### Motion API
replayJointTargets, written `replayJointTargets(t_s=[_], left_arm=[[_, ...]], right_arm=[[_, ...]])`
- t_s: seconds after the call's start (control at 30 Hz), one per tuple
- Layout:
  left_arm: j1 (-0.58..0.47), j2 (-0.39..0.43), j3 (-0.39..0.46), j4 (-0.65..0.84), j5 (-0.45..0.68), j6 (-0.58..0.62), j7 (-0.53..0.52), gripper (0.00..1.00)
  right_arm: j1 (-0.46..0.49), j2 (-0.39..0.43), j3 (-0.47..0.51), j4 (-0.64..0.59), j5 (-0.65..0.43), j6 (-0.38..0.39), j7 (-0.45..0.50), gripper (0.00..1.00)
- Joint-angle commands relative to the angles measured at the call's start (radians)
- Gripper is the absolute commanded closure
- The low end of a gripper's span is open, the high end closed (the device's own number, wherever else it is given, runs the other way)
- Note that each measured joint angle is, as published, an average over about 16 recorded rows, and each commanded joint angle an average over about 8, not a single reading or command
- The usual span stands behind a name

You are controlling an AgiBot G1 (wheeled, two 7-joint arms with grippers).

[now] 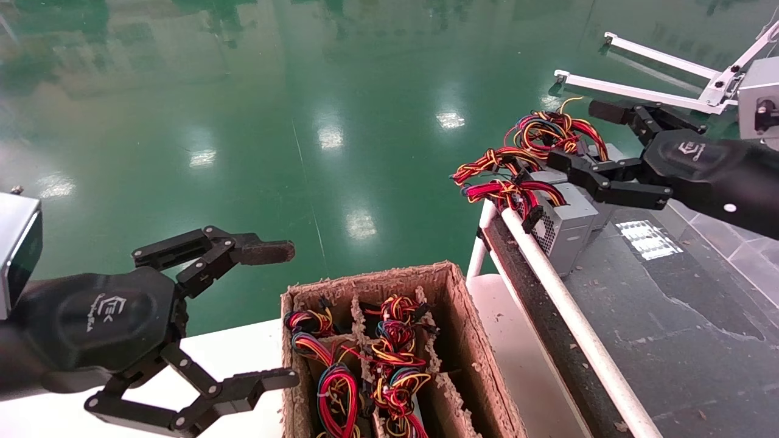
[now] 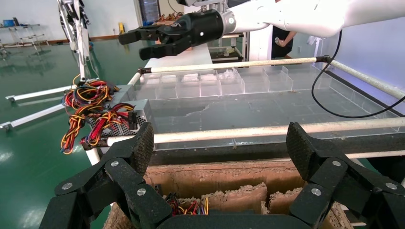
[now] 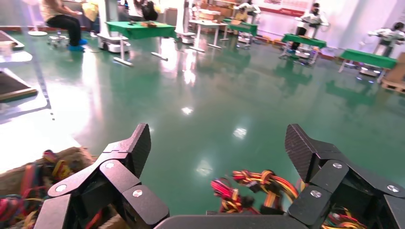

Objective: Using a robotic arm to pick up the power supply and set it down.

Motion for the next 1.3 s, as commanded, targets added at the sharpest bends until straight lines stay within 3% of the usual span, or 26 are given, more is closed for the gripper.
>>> replayJointTargets(t_s=[0.03,1.3], left_arm=[[0.0,0.0,0.0,0.0,0.0,0.0,0.0,0.0],[0.0,0.0,0.0,0.0,0.0,0.0,0.0,0.0]], right_arm=[[-0.021,0.009,0.003,0.042,0.01,-0.003,0.018,0.0],[-0.401,0.169,0.065,0.817,0.202,-0.053,0.344,0.0]])
